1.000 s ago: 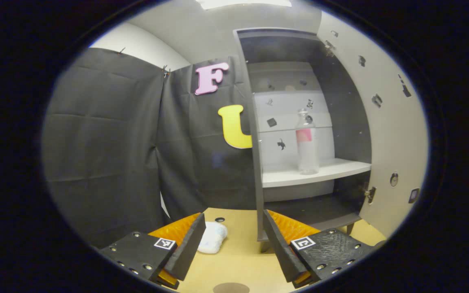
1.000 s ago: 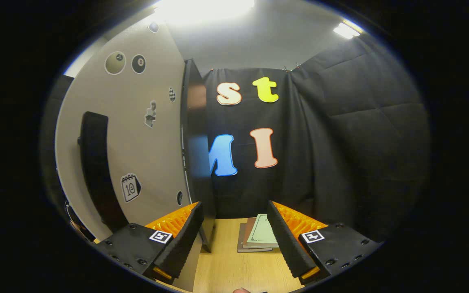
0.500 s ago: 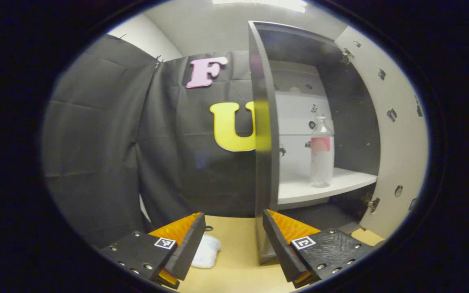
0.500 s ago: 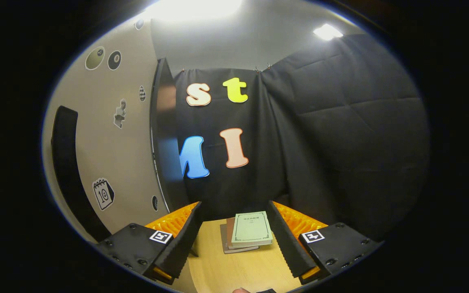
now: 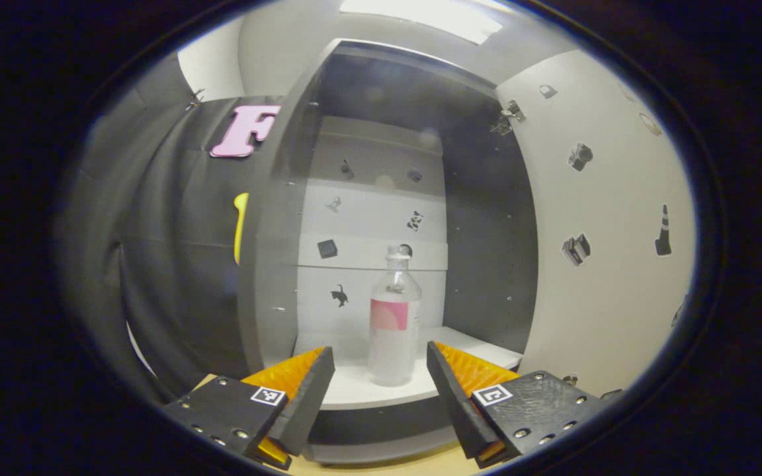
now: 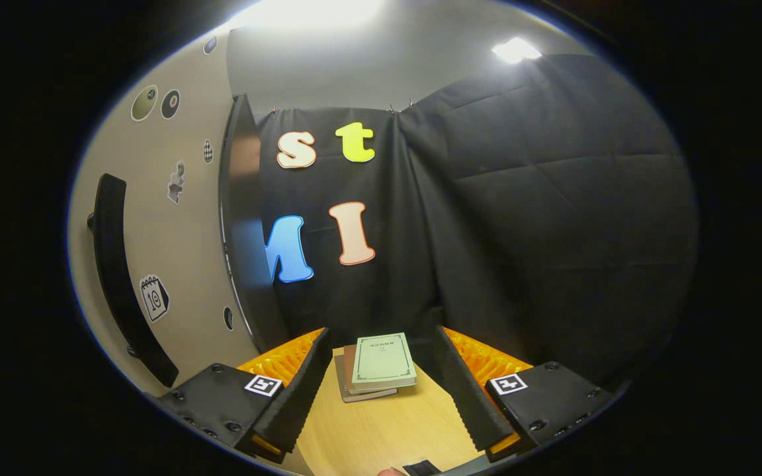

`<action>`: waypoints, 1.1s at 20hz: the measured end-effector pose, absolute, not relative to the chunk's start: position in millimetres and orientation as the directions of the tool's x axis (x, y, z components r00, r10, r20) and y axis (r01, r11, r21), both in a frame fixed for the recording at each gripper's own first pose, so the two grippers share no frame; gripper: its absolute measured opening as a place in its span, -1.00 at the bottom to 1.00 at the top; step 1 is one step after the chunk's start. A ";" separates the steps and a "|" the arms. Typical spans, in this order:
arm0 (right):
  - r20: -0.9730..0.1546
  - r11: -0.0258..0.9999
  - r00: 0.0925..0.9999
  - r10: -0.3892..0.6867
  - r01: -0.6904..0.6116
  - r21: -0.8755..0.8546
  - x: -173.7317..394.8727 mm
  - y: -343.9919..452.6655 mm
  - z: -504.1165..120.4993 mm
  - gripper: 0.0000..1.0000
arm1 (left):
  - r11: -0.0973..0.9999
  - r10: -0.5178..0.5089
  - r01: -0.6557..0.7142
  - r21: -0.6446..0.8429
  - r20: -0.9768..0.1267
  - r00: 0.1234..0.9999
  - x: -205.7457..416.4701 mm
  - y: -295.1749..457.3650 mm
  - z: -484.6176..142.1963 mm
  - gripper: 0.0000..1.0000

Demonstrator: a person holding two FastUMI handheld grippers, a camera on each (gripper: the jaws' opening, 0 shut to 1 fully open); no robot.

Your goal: Open the cabinet door with the right hand, grasp the bottle in the cabinet with the left hand and place it on the coaster, then close the cabinet door with the right hand.

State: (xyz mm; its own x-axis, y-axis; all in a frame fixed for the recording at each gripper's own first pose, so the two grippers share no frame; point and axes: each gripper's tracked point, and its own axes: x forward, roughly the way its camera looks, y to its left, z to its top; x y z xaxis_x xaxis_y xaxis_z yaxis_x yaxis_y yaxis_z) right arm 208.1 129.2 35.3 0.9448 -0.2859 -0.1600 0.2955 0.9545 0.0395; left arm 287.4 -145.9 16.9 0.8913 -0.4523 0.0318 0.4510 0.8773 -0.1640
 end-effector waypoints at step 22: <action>-0.191 0.951 0.935 -0.300 0.310 0.024 216.1 122.1 29.5 0.96 | 0.874 -0.452 0.445 -0.196 0.011 0.892 347.9 -174.6 15.8 0.49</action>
State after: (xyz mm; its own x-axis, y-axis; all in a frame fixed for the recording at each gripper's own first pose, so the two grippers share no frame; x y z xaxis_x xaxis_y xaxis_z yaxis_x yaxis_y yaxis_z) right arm 216.1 122.1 29.5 0.9347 -0.2996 -0.1910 0.3096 0.9506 0.0238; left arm 347.9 -174.6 15.8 0.8920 -0.4520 0.0111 0.4451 0.8737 -0.1962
